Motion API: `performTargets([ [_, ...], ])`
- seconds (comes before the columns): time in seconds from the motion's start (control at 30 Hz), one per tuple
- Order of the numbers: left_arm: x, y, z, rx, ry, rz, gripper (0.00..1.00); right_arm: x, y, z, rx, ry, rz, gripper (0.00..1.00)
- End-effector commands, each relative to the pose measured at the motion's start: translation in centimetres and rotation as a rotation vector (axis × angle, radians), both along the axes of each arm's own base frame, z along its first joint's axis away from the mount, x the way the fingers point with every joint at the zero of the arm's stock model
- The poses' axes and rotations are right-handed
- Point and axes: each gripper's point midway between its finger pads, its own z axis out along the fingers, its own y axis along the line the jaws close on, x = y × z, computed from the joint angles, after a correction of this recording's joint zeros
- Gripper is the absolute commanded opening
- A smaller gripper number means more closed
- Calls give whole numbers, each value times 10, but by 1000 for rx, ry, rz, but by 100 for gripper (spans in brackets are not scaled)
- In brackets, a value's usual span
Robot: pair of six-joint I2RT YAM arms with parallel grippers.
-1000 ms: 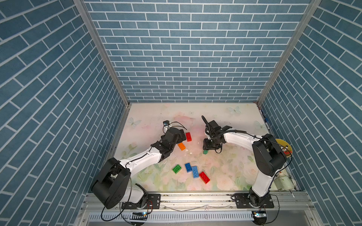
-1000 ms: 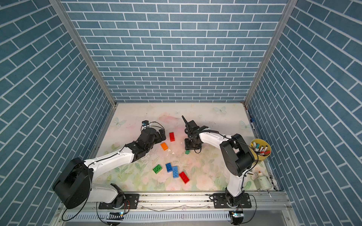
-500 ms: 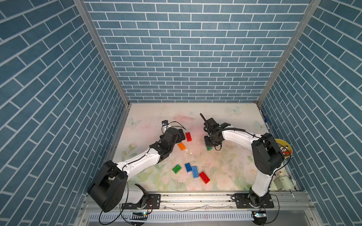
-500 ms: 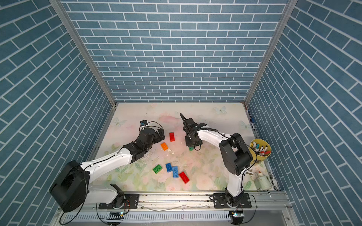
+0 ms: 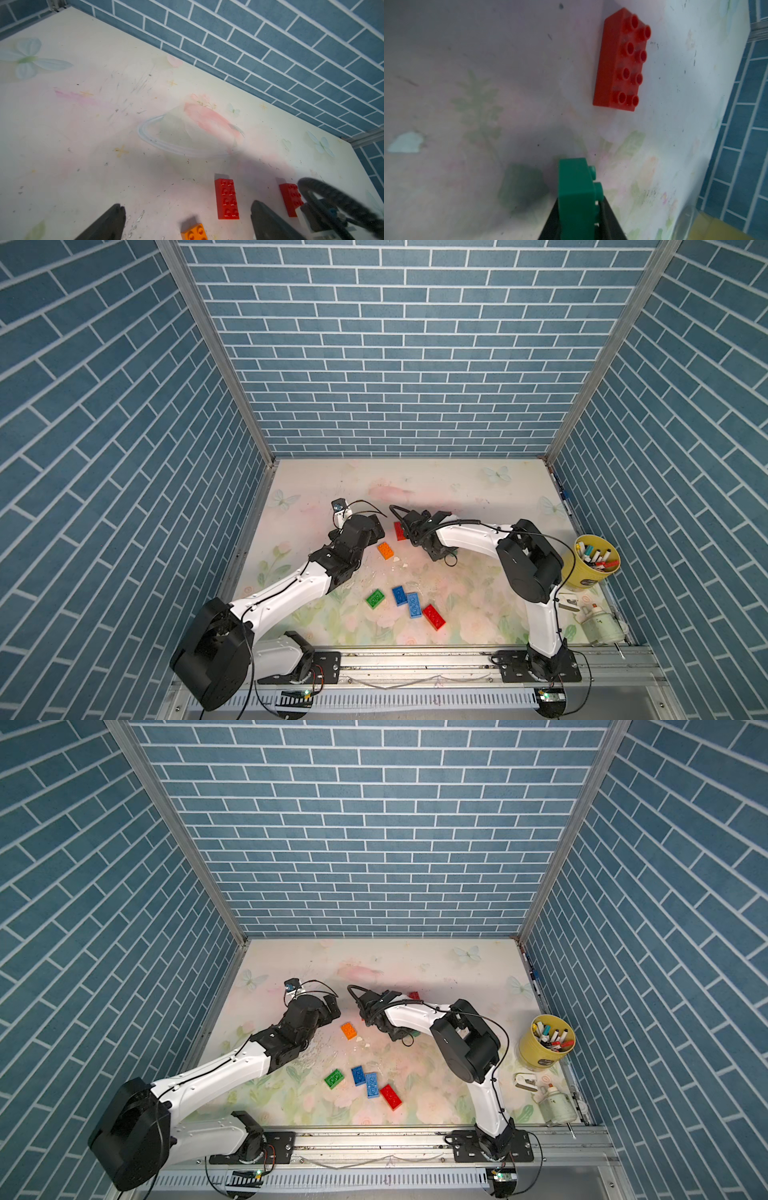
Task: Assemble a rectangle with lego
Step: Place the lego brick at the center of the board.
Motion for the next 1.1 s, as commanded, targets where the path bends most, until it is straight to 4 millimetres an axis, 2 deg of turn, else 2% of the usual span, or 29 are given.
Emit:
performTargets([
  [0.0, -13, 27, -4, 56, 14, 100, 100, 5, -7, 8, -85, -55, -12, 18],
  [0.3, -14, 31, 2, 56, -1, 118, 100, -3, 11, 2, 12, -33, -16, 25],
  [0.6, -11, 30, 5, 62, 1, 118, 100, -10, 23, 5, 112, -17, -25, 43],
  [0.77, -10, 29, 4, 69, 9, 118, 100, -11, 32, 19, 195, -28, -27, 52],
  [0.93, -8, 26, 2, 68, 15, 109, 100, -11, 34, 39, 295, -36, -42, 54],
  [1.07, -5, 21, 0, 86, 25, 81, 100, -14, 28, 43, 430, 66, -81, 57],
])
